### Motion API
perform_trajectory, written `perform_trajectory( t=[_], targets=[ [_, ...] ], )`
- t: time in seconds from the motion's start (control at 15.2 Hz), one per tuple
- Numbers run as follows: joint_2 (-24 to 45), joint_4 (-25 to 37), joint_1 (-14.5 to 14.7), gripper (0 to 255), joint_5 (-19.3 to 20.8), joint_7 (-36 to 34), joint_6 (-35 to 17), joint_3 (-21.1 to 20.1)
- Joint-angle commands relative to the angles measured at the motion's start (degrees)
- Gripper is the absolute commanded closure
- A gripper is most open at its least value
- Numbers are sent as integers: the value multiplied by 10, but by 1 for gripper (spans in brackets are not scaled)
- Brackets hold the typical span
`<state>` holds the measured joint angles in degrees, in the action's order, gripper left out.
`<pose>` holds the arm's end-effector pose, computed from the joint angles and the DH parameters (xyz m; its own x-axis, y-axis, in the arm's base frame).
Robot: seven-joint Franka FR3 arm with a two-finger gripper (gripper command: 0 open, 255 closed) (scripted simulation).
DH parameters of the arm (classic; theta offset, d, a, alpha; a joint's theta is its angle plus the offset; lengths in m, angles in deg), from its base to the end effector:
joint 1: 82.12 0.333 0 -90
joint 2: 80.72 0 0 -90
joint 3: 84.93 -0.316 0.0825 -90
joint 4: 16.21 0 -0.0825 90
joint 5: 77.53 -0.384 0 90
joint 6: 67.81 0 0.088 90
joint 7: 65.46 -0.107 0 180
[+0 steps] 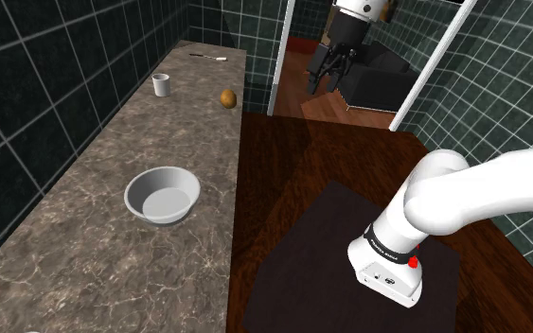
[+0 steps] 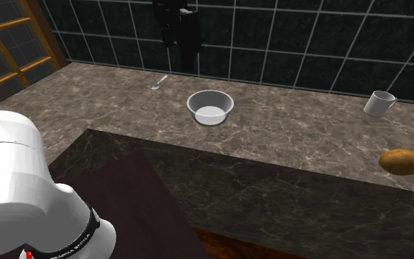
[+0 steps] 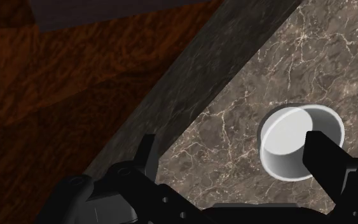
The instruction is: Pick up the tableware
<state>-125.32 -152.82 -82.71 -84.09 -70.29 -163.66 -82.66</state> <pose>0.3185 -0.0081 0.5848 0.9894 -0.1350 0.0534 -0.1259 -0.9811 -0.1468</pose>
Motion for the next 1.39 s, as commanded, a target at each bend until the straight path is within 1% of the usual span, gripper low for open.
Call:
perform_trajectory(
  t=[0.0, 0.33, 0.66, 0.99, 1.32],
  targets=[
    [0, 0, 0, 0, 0, 0, 0, 0],
    [60, -39, 13, 0, -25, 2, -101, -8],
    [140, -57, 29, 0, -54, 9, -201, -16],
    [237, -54, 48, 0, -88, 23, -296, -22],
    [343, -27, 68, 0, -129, 45, -377, -27]
  ],
)
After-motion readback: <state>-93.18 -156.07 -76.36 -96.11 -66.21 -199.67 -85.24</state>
